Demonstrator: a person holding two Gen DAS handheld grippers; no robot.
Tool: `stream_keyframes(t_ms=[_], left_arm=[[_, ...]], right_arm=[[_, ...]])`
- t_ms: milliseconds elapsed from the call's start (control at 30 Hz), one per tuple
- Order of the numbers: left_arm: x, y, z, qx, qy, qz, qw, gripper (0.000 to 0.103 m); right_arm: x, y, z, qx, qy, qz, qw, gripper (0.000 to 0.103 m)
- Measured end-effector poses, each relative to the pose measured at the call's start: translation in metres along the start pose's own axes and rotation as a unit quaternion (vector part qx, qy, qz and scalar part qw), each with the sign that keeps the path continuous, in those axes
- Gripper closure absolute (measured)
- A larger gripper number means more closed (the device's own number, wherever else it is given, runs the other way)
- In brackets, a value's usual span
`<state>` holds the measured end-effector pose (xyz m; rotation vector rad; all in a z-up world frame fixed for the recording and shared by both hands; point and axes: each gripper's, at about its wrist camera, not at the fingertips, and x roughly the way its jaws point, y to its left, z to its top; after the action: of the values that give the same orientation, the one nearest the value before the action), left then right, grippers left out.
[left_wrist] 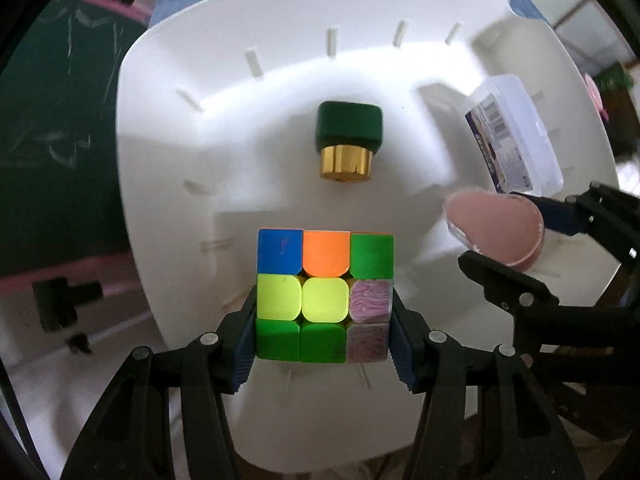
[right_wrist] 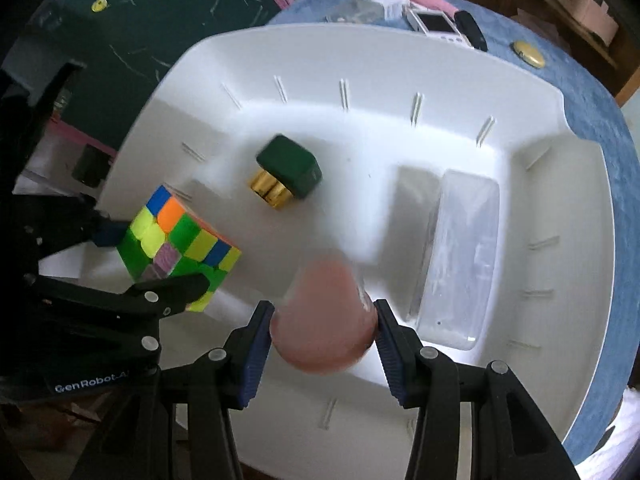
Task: Organize rigid objects
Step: 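Place the cube and pink mouse into the white tray, opening both grippers, then grasp the clear cup with the left gripper while the right grasps the gold tin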
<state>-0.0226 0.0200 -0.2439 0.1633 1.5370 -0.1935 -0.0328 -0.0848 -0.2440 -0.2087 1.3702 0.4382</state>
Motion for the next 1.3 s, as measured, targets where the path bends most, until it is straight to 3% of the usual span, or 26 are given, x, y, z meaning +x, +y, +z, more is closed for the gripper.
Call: stream_keyframes(t_ms=[133, 200, 300, 433, 600, 800, 1133, 1300], left_arm=[[0.002, -0.014, 0.001, 0.019, -0.004, 0.006, 0.9998, 0.043], [0.003, -0.018, 0.000, 0.022, -0.003, 0.008, 0.9997, 0.041], [-0.003, -0.019, -0.001, 0.005, 0.002, -0.011, 0.9999, 0.026], [-0.027, -0.018, 0.001, -0.008, -0.011, -0.020, 0.9997, 0.024], [-0.066, -0.028, -0.003, -0.006, -0.051, -0.019, 0.9985, 0.024], [-0.112, -0.009, -0.004, 0.012, -0.110, -0.021, 0.9936, 0.024], [-0.182, 0.015, 0.029, 0.027, -0.211, -0.027, 0.9767, 0.023], [-0.217, 0.026, 0.063, 0.025, -0.254, -0.015, 0.9667, 0.022]], right_arm=[[0.000, 0.000, -0.003, -0.004, 0.003, -0.023, 1.000, 0.049], [-0.004, -0.001, -0.004, -0.006, -0.001, -0.026, 1.000, 0.041], [-0.018, -0.003, -0.008, -0.011, -0.017, -0.030, 0.999, 0.039], [-0.039, -0.006, -0.011, -0.011, -0.030, -0.034, 0.999, 0.039], [-0.074, -0.001, -0.009, -0.005, -0.057, -0.043, 0.997, 0.039], [-0.114, -0.003, -0.005, 0.016, -0.090, -0.048, 0.995, 0.039], [-0.195, -0.017, 0.017, 0.071, -0.156, -0.056, 0.984, 0.039], [-0.242, -0.036, 0.036, 0.095, -0.197, -0.068, 0.973, 0.039]])
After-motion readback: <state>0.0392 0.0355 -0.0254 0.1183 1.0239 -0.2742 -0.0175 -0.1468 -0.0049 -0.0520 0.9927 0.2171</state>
